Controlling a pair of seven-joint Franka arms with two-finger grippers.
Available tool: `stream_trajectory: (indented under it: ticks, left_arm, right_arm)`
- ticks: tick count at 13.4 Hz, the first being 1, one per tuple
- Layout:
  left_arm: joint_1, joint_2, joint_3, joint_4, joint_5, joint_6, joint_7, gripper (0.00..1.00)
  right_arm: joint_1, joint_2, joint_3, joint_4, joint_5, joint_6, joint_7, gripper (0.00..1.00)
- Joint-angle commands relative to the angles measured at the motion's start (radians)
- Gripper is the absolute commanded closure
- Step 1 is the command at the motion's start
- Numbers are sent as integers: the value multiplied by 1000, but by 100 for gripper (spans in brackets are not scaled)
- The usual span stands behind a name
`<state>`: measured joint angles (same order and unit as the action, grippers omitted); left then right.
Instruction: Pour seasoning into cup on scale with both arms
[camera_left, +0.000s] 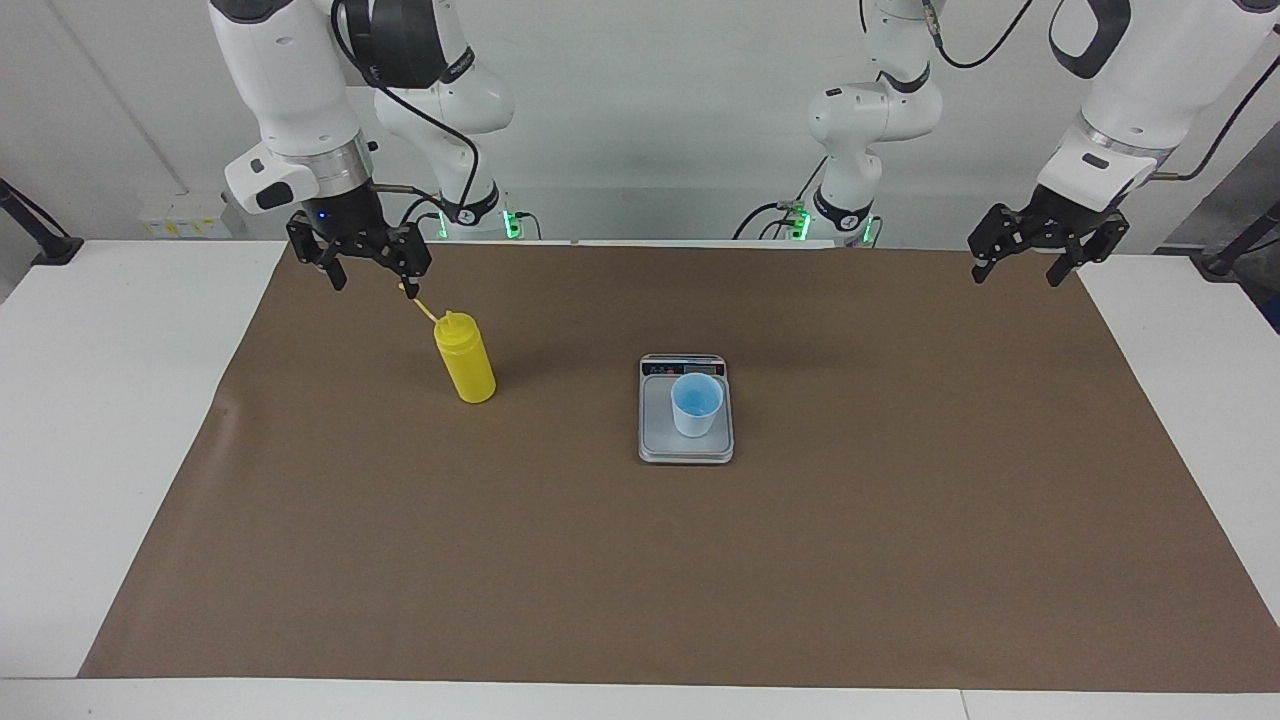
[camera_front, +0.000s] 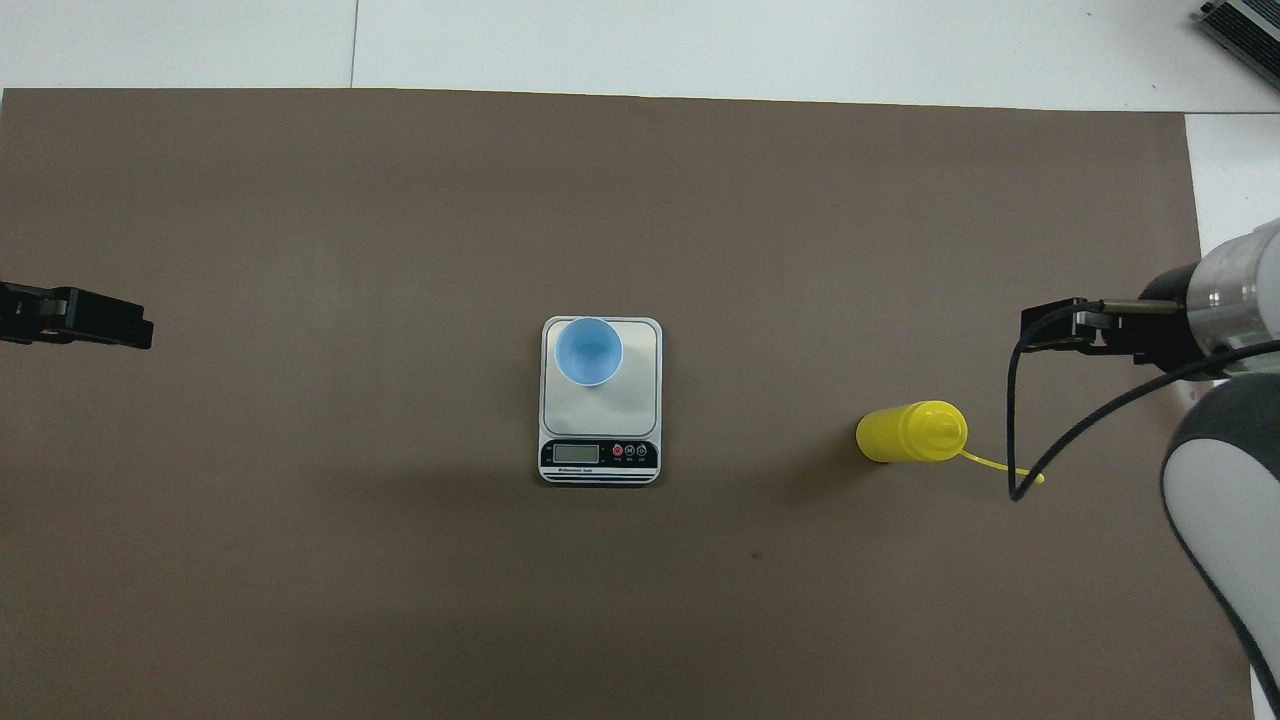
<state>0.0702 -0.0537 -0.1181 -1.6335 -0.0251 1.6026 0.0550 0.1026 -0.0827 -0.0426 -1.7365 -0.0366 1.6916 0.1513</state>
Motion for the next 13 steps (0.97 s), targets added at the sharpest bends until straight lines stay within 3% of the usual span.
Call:
stream_trajectory:
  ticks: [1, 13]
  left_arm:
    - [11, -2, -6, 6, 1, -16, -9, 0]
    - [11, -2, -6, 6, 1, -15, -9, 0]
  right_arm:
    - [-21, 26, 1, 67, -17, -53, -75, 0]
    - [-46, 24, 1, 61, 15, -70, -208, 0]
